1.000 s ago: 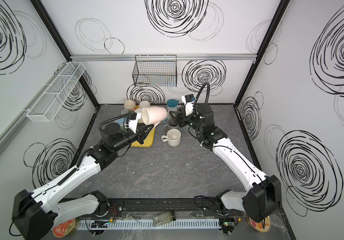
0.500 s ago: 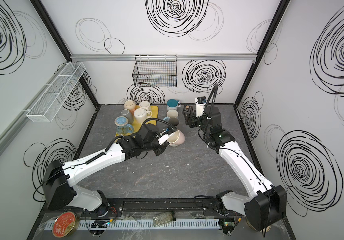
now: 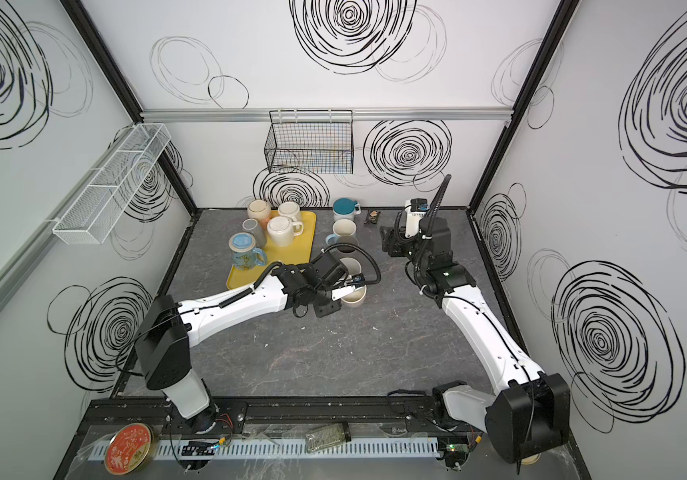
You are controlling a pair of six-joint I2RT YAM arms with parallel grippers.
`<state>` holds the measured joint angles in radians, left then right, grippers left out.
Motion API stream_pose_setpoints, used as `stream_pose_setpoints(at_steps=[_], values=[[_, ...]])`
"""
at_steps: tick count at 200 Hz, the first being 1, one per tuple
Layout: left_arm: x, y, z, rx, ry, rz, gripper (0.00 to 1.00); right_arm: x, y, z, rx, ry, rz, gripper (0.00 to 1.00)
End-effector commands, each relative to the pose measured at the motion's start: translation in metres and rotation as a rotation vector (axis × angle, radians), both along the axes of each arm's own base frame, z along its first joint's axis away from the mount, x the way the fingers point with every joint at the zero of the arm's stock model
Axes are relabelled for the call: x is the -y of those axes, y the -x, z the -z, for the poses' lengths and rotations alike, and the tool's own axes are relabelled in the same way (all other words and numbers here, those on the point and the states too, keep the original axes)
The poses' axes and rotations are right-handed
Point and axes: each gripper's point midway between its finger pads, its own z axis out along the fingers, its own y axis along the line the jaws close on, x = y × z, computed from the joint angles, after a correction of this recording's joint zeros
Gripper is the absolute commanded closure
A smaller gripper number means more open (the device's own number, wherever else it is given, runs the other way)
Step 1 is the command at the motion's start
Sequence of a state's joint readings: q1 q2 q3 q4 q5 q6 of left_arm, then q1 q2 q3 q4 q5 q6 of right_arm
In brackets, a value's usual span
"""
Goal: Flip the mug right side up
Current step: 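Lower the upright pink mug beside the speckled mug and open the left gripper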
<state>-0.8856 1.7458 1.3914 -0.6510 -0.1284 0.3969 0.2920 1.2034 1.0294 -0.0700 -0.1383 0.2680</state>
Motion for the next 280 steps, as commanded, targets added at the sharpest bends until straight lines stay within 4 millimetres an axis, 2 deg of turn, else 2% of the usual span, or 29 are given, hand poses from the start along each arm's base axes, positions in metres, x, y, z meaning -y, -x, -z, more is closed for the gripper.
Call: stream_pose_setpoints(at_steps=[1,129,171,223,280], values=[[0.007,-0.008,-0.011,0.039,-0.014,0.025,1.0,-0.003,0.001,-0.006,0.027,-0.025,-0.02,0.31],[-0.005,-0.022,0.032,-0.039,-0.087,-0.01,1.0,-0.001,0.0,0.01,-0.002,-0.022,-0.031,0.31],[-0.007,-0.027,0.036,-0.037,-0.095,-0.035,1.0,0.0,0.0,0.012,-0.007,-0.021,-0.032,0.31],[-0.01,-0.032,0.028,-0.006,-0.093,-0.06,0.67,0.0,0.001,0.012,-0.009,-0.02,-0.032,0.31],[-0.01,-0.032,0.005,0.028,-0.046,-0.064,0.56,-0.003,0.001,0.012,-0.012,-0.032,-0.046,0.31]])
